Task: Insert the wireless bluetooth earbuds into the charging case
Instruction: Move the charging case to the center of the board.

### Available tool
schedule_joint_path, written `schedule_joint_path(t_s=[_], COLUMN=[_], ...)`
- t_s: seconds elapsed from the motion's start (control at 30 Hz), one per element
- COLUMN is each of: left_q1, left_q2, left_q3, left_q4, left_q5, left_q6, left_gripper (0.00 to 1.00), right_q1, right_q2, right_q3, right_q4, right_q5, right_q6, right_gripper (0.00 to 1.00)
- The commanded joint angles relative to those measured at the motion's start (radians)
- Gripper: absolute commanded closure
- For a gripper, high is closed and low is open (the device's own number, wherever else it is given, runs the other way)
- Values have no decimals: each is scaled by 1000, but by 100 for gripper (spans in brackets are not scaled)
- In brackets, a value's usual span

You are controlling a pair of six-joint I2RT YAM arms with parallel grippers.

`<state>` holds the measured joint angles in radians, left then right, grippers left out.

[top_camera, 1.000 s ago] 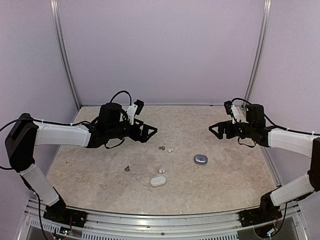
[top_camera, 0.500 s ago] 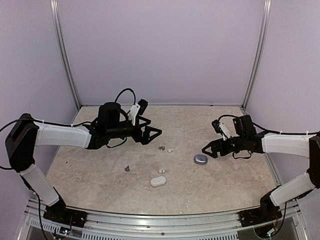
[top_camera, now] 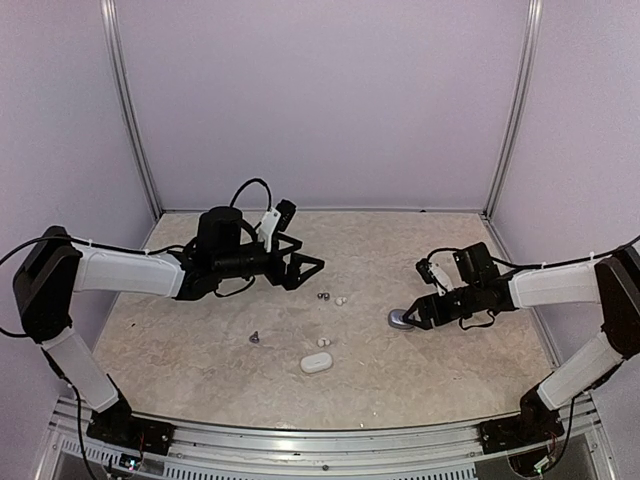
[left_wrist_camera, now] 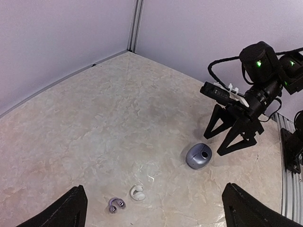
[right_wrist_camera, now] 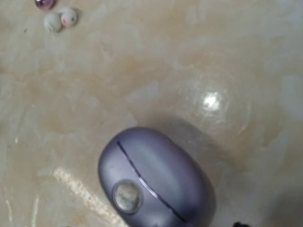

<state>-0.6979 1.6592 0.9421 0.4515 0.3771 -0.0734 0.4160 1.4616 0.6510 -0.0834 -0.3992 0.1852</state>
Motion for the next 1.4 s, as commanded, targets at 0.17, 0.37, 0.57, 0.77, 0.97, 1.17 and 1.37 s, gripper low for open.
schedule_joint_path(t_s=[0.17,0.37,0.57,0.77,0.97,1.17,1.37], left_q1=[-6,-8,-27,-63,-163,-218,-255], left_q2=[1,-13,11,114,225,323,429], left_q3=[-66,-138,-179,-71,81,187,334], left_q4=[60,154,226,144,-42,-146,-288], left_q5=[-13,3,75,133,9,-42,-95], left_q6=[-3,28,153,269,438,519,580], left_gripper=[1,1,1,1,4,13,21], right_q1=[35,83,118,119,110,67,0], right_q2=[122,197,246,198,95,-20,-103], right_q3=[-5,26,74,60,31,-14,-55], right_q4=[150,188,188,213,177,193,208], right_q5=[-135,-150,-154,-245,-213,-223,-245], right_q6=[-9,-14,-32,-20,-16,23,47], right_gripper=[37,42,45,46,42,40,40])
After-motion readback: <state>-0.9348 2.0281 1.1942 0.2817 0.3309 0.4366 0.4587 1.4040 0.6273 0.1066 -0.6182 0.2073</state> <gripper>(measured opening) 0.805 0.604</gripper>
